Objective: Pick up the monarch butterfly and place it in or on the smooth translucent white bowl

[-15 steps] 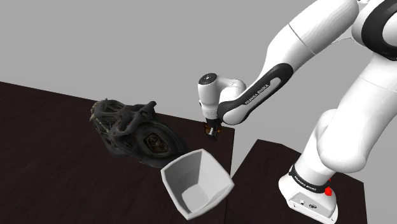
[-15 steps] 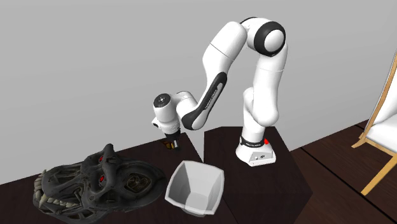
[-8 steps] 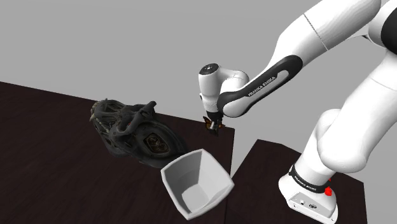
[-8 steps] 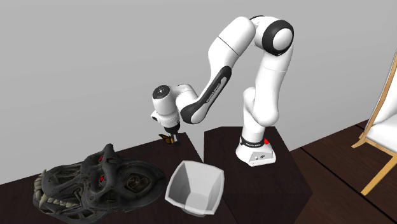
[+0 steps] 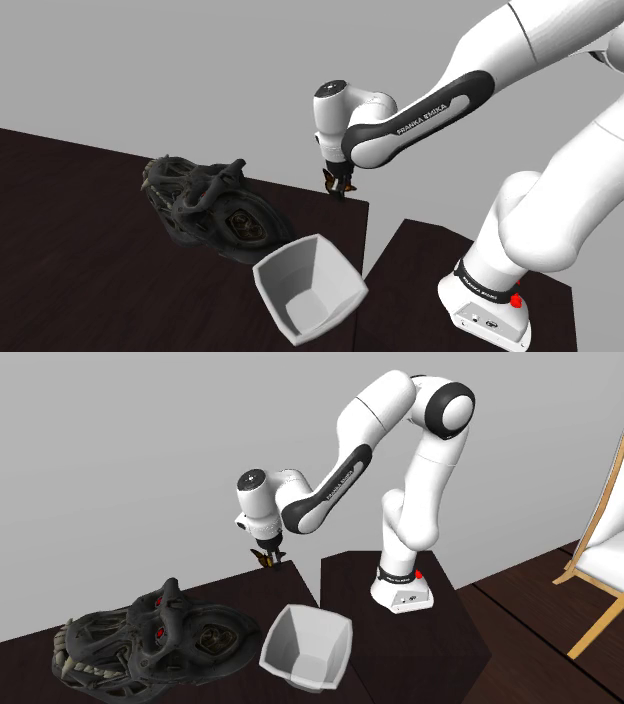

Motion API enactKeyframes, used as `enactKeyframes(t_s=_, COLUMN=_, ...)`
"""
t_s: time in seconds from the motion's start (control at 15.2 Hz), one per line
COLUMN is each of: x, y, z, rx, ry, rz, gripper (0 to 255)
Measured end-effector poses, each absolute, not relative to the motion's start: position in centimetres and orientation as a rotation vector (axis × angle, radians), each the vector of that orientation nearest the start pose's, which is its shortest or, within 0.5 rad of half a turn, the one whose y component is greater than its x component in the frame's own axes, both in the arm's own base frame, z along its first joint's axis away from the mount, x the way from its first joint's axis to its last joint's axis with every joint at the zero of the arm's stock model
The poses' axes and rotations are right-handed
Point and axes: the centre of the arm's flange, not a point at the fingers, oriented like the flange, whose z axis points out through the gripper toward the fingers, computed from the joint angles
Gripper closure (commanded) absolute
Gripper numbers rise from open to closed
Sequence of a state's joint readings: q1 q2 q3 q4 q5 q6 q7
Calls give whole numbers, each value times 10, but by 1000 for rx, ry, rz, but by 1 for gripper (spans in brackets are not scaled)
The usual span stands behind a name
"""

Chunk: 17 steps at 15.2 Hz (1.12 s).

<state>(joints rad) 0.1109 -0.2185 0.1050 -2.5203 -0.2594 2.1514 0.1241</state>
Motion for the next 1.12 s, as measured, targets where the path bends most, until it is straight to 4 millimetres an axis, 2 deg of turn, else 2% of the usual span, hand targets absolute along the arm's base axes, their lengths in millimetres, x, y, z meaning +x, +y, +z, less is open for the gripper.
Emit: enactKeyframes(t_s=1.12, x=418, y=80, z=435, rx=-3361, ry=-417, rz=191, gripper=255)
